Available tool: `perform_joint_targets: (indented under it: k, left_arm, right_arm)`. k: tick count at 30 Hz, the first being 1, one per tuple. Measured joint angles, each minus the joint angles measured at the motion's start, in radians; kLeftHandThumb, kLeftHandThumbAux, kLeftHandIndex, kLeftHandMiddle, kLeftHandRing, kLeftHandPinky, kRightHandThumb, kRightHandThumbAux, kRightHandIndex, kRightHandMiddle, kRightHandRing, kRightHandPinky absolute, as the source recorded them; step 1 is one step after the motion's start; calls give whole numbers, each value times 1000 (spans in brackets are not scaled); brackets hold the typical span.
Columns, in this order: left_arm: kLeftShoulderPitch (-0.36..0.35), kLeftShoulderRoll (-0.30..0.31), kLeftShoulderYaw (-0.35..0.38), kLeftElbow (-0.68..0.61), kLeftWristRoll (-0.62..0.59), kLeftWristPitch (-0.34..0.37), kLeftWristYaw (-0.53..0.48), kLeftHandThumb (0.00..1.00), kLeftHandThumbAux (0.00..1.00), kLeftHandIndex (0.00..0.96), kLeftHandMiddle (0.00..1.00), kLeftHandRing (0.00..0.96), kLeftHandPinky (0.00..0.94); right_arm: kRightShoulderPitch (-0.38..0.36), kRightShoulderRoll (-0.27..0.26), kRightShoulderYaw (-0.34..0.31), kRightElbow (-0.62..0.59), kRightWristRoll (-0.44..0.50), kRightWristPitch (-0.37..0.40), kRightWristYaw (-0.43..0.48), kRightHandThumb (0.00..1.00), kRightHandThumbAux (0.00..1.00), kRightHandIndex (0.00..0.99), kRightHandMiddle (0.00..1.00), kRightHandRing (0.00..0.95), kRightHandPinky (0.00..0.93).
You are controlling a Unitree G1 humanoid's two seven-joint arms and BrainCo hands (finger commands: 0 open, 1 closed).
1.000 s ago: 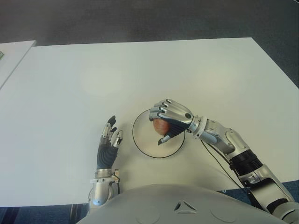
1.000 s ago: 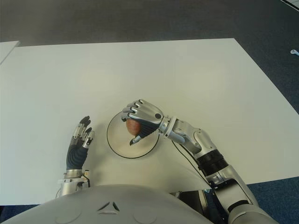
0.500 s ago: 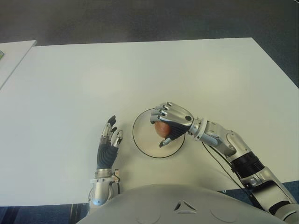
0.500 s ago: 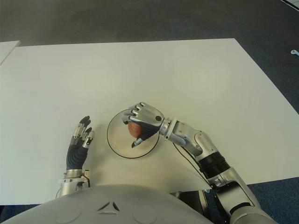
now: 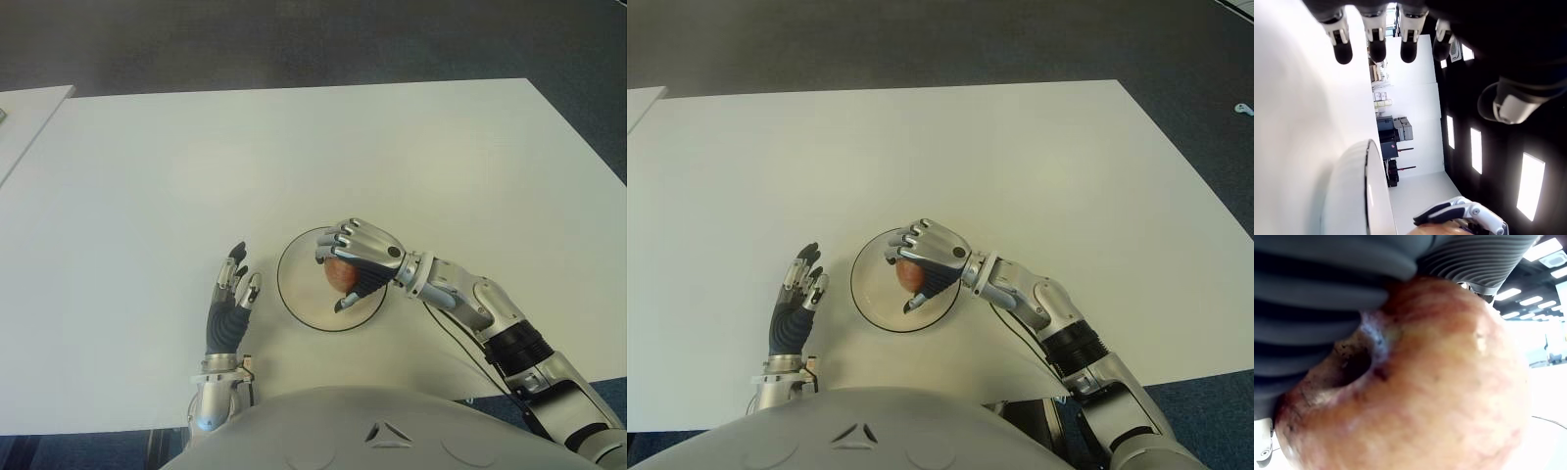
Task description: Put the apples into the plate.
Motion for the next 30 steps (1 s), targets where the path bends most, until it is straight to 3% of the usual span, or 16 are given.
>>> perform_joint_targets:
  k: [3, 9, 30]
  left_arm:
    - [1, -1, -1, 0, 2, 0, 0, 0, 406, 0, 0, 0, 9]
    - [1, -7, 0, 0, 13, 0, 13, 0, 401, 0, 0, 0, 3]
    - [-2, -15, 1, -10, 49, 0, 43, 0, 384, 0, 0, 0, 0]
  right_arm:
    - [1, -18, 2, -12, 23, -5, 48, 95, 352, 20, 31, 30, 29]
    - [1, -46, 1, -37, 69, -8, 129, 41, 292, 2, 3, 3, 3]
    - [-34, -52, 0, -47, 92, -21, 180, 56, 244, 0, 0, 0, 0]
